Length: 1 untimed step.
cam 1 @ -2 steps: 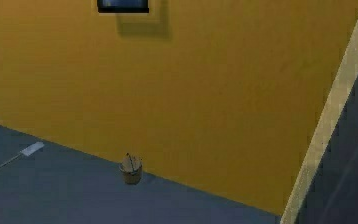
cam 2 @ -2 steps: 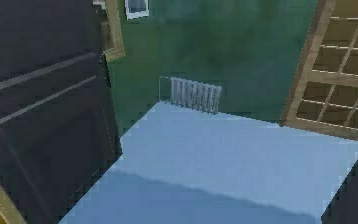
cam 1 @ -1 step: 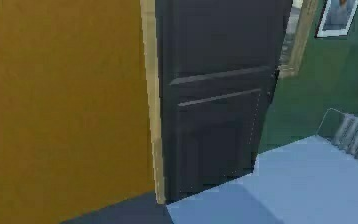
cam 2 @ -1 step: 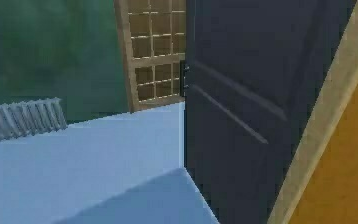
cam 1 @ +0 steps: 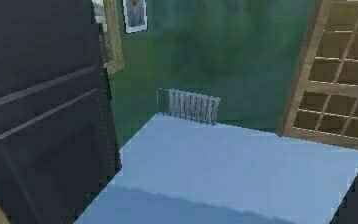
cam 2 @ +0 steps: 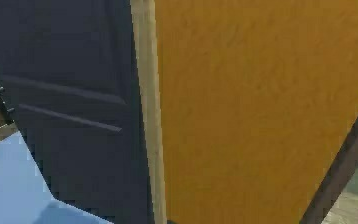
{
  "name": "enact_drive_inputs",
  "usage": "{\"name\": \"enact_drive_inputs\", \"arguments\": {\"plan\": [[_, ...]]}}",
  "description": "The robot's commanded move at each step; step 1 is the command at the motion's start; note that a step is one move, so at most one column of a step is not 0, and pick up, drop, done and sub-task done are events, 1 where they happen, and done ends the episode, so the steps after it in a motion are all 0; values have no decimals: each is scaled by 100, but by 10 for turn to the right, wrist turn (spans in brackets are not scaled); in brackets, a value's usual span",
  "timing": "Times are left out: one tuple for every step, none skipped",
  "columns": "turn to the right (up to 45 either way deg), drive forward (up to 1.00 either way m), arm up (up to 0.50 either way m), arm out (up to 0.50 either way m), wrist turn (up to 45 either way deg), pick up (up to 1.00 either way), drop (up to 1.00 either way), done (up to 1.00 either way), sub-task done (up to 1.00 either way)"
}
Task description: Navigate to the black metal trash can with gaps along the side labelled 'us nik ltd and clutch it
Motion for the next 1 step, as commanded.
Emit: {"name": "enact_drive_inputs", "arguments": {"plan": [[270,0,0,0,0,0,0,0,0]]}}
